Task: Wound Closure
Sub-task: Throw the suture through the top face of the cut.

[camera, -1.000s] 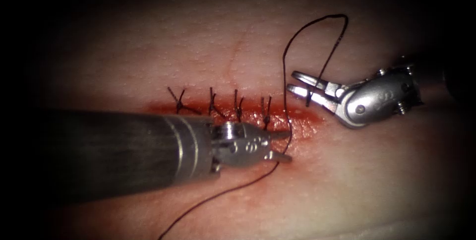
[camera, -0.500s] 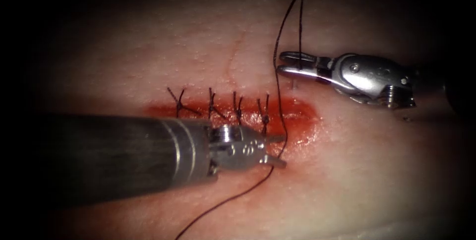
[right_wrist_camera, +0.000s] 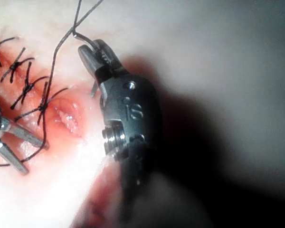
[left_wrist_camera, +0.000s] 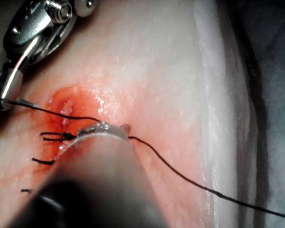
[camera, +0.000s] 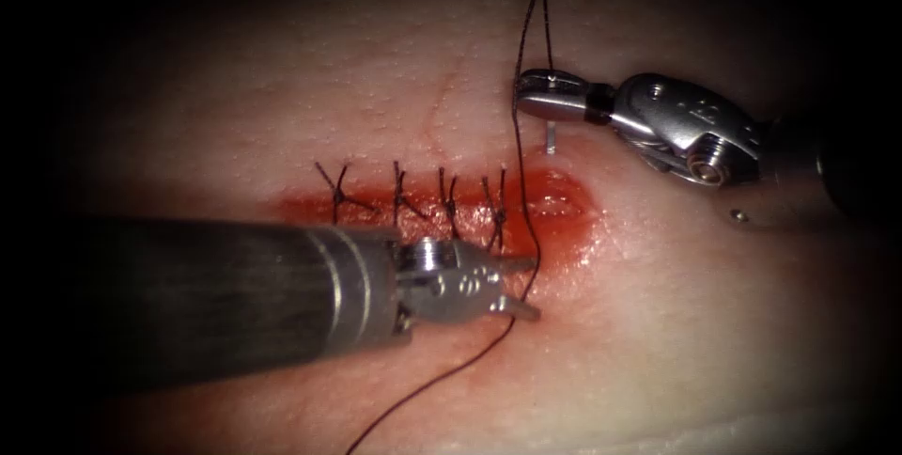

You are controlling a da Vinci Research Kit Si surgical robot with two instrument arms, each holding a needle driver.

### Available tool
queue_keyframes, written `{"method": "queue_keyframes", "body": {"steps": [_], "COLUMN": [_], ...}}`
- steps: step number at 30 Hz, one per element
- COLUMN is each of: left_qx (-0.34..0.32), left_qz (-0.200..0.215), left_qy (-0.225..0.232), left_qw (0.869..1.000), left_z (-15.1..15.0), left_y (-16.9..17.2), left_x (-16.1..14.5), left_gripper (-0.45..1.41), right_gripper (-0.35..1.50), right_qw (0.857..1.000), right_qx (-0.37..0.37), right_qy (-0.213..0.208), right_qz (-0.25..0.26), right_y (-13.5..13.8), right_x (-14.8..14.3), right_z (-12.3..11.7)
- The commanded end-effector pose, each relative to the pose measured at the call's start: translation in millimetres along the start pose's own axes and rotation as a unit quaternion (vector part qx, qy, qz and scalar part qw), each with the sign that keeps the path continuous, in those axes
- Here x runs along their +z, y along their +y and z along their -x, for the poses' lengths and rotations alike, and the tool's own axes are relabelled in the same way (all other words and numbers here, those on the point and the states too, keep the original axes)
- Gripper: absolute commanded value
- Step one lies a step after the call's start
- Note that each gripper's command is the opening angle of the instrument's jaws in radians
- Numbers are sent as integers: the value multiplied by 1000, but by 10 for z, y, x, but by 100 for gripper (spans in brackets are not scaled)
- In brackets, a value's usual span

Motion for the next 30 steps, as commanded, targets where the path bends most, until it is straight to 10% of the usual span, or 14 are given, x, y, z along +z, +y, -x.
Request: {"method": "queue_keyframes", "body": {"steps": [1, 7, 25, 26, 30], "left_qx": [0, 0, 0, 0, 0], "left_qz": [1, 1, 3, 3, 3], "left_qy": [1, 1, 2, 2, 2], "left_qw": [1000, 1000, 1000, 1000, 1000], "left_z": [-2, -2, -1, -1, -2], "left_y": [-1, -1, -2, -2, -1], "left_x": [7, 7, 4, 4, 3], "left_gripper": [15, 15, 15, 15, 15], "right_gripper": [-35, -35, -35, -35, -35], "right_qw": [999, 994, 893, 892, 975], "right_qx": [33, 111, 436, 436, 213], "right_qy": [-2, -7, -92, -93, -26], "right_qz": [-3, -14, -71, -72, -52], "right_y": [-2, -1, -28, -28, -16], "right_x": [9, 10, 15, 15, 20], "right_z": [3, 7, 33, 33, 28]}}
